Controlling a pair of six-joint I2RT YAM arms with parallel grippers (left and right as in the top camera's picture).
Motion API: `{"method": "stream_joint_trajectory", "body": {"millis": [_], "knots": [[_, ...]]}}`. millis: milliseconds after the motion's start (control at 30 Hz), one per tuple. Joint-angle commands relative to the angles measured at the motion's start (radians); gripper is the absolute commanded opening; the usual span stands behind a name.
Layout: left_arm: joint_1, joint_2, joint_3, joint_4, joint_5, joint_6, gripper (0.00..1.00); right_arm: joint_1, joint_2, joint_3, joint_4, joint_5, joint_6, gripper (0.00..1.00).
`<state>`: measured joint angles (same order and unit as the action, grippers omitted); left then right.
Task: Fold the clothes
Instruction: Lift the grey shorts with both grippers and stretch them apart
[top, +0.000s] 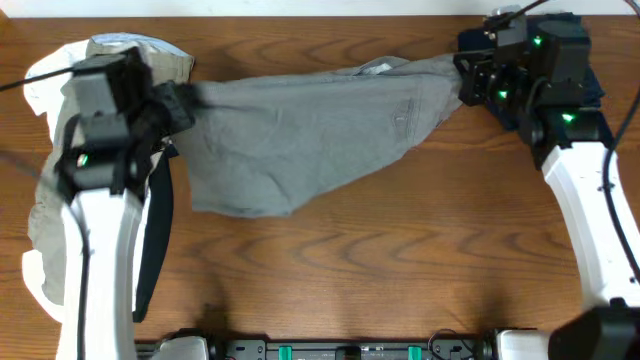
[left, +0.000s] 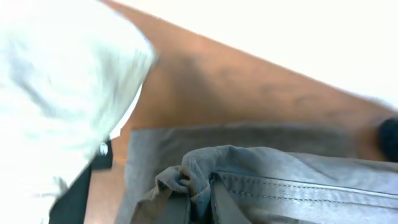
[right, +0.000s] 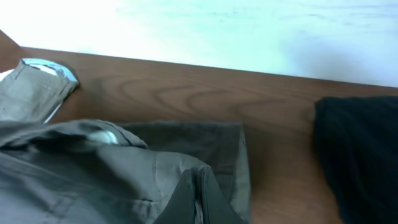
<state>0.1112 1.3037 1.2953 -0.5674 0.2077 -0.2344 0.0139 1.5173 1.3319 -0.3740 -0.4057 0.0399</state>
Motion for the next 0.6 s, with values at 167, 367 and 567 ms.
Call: {"method": "stream_joint_trajectory", "body": {"millis": [167,367,567], "knots": [[0.015,-0.269,0.029,0.013,-0.036,0.029,0.06,-0.047,-0.209,0.014,-0.066,0.032,-0.026,0.01],[0.015,-0.436,0.029,0.013,-0.040,0.048,0.06,-0.061,-0.376,0.015,-0.141,0.036,-0.026,0.01],[0.015,-0.607,0.034,0.009,-0.044,0.066,0.06,-0.071,-0.570,0.017,-0.235,0.052,-0.011,0.01]]}}
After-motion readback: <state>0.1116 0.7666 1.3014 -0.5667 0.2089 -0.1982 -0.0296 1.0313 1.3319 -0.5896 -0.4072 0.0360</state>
